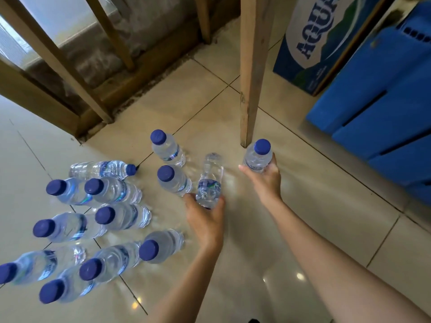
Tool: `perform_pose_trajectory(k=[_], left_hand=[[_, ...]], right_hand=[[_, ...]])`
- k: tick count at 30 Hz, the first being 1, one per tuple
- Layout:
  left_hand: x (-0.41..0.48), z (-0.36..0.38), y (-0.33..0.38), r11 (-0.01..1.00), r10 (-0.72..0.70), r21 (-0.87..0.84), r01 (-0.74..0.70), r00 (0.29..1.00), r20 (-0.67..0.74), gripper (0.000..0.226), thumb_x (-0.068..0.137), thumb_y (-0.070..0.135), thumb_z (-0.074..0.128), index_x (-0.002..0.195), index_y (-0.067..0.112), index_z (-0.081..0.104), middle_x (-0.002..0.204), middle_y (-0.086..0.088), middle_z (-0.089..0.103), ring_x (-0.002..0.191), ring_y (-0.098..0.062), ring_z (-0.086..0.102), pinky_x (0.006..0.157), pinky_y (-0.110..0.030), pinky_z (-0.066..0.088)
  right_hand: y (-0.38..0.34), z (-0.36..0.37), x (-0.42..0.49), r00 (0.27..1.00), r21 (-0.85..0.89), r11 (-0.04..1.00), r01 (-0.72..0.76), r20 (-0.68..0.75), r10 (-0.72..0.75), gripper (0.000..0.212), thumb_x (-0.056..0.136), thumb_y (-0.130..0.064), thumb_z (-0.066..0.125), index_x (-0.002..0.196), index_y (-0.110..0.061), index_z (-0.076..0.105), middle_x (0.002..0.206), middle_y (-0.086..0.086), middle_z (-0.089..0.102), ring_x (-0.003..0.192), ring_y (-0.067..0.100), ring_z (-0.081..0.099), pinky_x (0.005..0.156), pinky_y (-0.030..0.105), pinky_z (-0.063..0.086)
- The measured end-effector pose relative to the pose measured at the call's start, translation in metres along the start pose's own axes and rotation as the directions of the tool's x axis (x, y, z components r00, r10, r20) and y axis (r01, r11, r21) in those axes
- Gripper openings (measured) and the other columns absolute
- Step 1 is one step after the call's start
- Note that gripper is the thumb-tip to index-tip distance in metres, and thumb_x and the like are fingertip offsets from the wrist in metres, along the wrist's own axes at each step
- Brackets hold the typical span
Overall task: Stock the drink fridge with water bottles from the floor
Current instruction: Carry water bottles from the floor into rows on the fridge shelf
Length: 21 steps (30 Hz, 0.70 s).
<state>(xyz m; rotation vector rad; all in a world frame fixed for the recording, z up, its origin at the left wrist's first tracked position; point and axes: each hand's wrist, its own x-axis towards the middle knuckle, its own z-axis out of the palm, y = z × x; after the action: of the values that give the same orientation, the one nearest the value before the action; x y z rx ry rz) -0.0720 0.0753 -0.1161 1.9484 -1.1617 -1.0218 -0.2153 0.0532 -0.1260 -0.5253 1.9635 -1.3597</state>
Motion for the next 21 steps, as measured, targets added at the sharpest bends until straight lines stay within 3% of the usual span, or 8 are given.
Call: perform_pose_trajectory(k=[3, 6, 9, 11, 13, 17, 21], left_hand=[[-0.008, -0.006, 0.016, 0.995, 0.097, -0.041, -0.095, 0.995, 0.036, 0.038, 0.07, 0.022, 0.078, 0.089, 0.023, 0.045, 0.071, 0.006, 0.053, 0.061, -0.006, 0.053, 0.057, -0.013, 0.04], [-0.007, -0.003, 0.032, 0.977, 0.197, -0.105, -0.188, 0.977, 0.086, 0.039, 0.069, 0.021, 0.079, 0.095, 0.024, 0.049, 0.08, 0.011, 0.059, 0.071, -0.001, 0.056, 0.062, -0.006, 0.041], [0.007, 0.009, 0.041, 0.94, 0.321, -0.177, -0.293, 0.935, 0.154, 0.047, 0.07, 0.019, 0.08, 0.107, 0.021, 0.052, 0.094, 0.012, 0.061, 0.086, 0.002, 0.058, 0.075, -0.006, 0.042], [0.019, 0.021, 0.047, 0.916, 0.383, -0.21, -0.342, 0.902, 0.2, 0.052, 0.07, 0.018, 0.079, 0.114, 0.021, 0.05, 0.105, 0.009, 0.06, 0.1, -0.003, 0.059, 0.086, -0.014, 0.045], [0.031, 0.035, 0.056, 0.91, 0.398, -0.229, -0.346, 0.883, 0.248, 0.054, 0.07, 0.016, 0.077, 0.115, 0.023, 0.047, 0.107, 0.008, 0.06, 0.101, -0.008, 0.061, 0.087, -0.023, 0.05], [0.051, 0.056, 0.068, 0.934, 0.339, -0.256, -0.249, 0.845, 0.414, 0.05, 0.068, 0.008, 0.072, 0.108, 0.022, 0.045, 0.095, 0.003, 0.064, 0.082, -0.012, 0.064, 0.072, -0.03, 0.055], [0.068, 0.06, 0.068, 0.959, 0.271, -0.231, -0.165, 0.771, 0.576, 0.047, 0.064, -0.01, 0.071, 0.101, 0.01, 0.052, 0.084, 0.0, 0.062, 0.073, -0.008, 0.061, 0.067, -0.026, 0.052]], right_hand=[[-0.002, -0.001, -0.003, 1.0, -0.001, 1.0, -0.007, 0.015, 0.007, 0.051, 0.066, -0.012, 0.084, 0.106, -0.026, 0.056, 0.092, -0.009, 0.066, 0.078, 0.0, 0.062, 0.063, 0.001, 0.043], [0.002, -0.004, -0.006, 0.999, -0.004, 1.0, -0.021, 0.046, 0.021, 0.052, 0.065, -0.014, 0.086, 0.108, -0.023, 0.058, 0.093, -0.006, 0.069, 0.081, 0.005, 0.064, 0.064, 0.003, 0.045], [0.007, -0.008, -0.006, 0.998, -0.011, 1.0, -0.009, 0.068, 0.01, 0.053, 0.064, -0.015, 0.087, 0.109, -0.02, 0.059, 0.094, -0.004, 0.07, 0.083, 0.008, 0.067, 0.064, 0.005, 0.047], [0.007, -0.009, -0.003, 0.997, -0.011, 1.0, 0.003, 0.075, -0.002, 0.052, 0.064, -0.015, 0.087, 0.108, -0.019, 0.059, 0.091, -0.006, 0.069, 0.08, 0.004, 0.066, 0.063, 0.005, 0.046], [0.005, -0.009, 0.001, 0.997, -0.008, 1.0, -0.012, 0.077, 0.012, 0.053, 0.063, -0.02, 0.088, 0.108, -0.024, 0.06, 0.089, -0.01, 0.07, 0.078, -0.001, 0.066, 0.063, 0.007, 0.047], [0.006, -0.012, 0.014, 0.996, 0.029, 0.998, -0.057, 0.074, 0.055, 0.056, 0.059, -0.028, 0.089, 0.108, -0.028, 0.062, 0.095, -0.007, 0.073, 0.088, 0.01, 0.07, 0.077, 0.026, 0.055], [0.001, -0.02, 0.017, 0.99, 0.033, 0.997, -0.075, 0.119, 0.071, 0.055, 0.06, -0.019, 0.089, 0.108, -0.024, 0.063, 0.095, -0.006, 0.073, 0.086, 0.008, 0.069, 0.075, 0.022, 0.055]])
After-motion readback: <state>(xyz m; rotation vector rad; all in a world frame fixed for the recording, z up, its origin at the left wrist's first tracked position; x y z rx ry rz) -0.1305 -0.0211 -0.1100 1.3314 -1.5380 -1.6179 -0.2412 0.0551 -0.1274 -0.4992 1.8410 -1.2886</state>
